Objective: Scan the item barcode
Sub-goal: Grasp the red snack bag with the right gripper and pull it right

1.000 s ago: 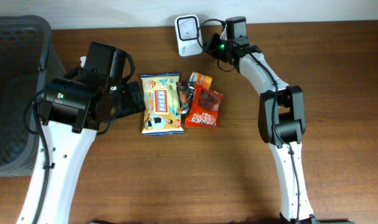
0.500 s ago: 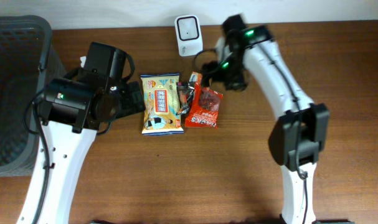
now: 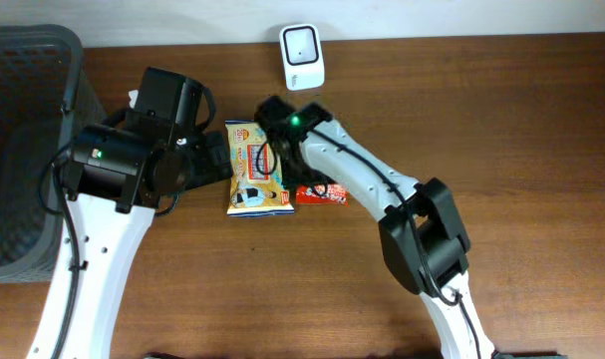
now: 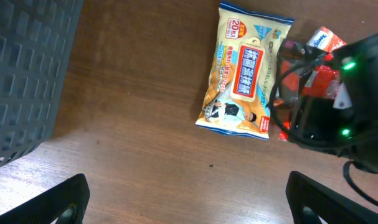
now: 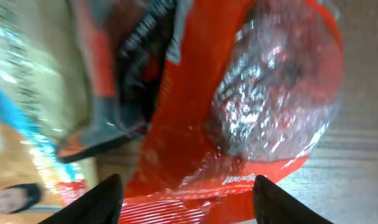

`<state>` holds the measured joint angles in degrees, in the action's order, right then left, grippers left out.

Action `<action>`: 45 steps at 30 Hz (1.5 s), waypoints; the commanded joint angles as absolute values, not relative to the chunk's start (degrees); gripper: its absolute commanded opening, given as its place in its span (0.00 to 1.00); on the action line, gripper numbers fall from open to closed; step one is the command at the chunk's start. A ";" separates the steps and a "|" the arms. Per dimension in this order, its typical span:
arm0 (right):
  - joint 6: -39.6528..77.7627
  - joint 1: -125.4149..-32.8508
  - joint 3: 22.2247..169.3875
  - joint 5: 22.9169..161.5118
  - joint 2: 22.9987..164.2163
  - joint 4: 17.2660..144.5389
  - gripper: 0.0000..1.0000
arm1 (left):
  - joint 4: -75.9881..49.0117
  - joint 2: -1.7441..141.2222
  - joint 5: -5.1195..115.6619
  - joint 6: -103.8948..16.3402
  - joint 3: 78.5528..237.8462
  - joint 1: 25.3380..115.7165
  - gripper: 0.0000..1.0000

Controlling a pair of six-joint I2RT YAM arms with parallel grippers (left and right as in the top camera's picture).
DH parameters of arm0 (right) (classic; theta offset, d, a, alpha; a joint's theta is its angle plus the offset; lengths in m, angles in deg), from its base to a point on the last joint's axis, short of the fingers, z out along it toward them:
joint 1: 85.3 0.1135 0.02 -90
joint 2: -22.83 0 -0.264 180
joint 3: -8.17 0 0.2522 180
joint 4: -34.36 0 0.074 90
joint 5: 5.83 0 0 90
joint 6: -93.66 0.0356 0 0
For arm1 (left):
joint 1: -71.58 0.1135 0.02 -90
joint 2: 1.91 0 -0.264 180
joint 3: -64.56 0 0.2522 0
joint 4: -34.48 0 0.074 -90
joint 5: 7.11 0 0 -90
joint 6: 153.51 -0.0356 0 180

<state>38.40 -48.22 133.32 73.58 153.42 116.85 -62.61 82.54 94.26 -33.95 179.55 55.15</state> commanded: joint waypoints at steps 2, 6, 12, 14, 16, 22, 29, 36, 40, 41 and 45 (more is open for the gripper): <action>40.63 -48.28 125.24 69.47 153.73 111.71 0.62 | -62.52 82.16 94.29 -34.46 179.82 55.19 0.99; 40.61 -49.66 125.76 68.75 153.70 111.80 0.23 | -62.52 82.16 94.29 -34.46 179.82 55.19 0.99; 36.47 -54.45 136.58 76.42 153.68 121.17 0.04 | -62.52 82.16 94.29 -34.46 179.82 55.19 0.99; 32.69 -55.84 141.83 82.37 153.59 124.41 0.04 | -62.55 82.16 94.29 -34.46 179.82 55.19 0.99; 26.25 -57.72 147.14 91.42 153.59 128.52 0.04 | -62.52 82.16 94.29 -34.46 179.82 55.19 0.99; 8.74 -72.30 150.13 121.03 153.59 135.62 0.04 | -62.52 82.16 94.29 -34.46 179.82 55.19 0.99; 9.39 -81.53 140.56 107.07 152.92 130.94 0.10 | -62.52 82.16 94.29 -34.46 179.82 55.19 0.99; 0.10 -56.26 140.19 82.30 151.50 134.79 0.65 | -62.52 82.16 94.29 -34.46 179.82 55.19 0.99; 5.44 -49.02 139.20 72.25 151.58 131.45 0.65 | -62.52 82.19 94.26 -34.46 179.82 55.19 0.99; 6.38 -48.94 137.52 72.07 151.58 129.65 0.65 | -62.52 82.16 94.26 -34.46 179.82 55.19 0.99; 7.89 -48.37 128.80 72.07 151.58 124.50 0.63 | -62.52 82.16 94.29 -34.46 179.82 55.19 0.99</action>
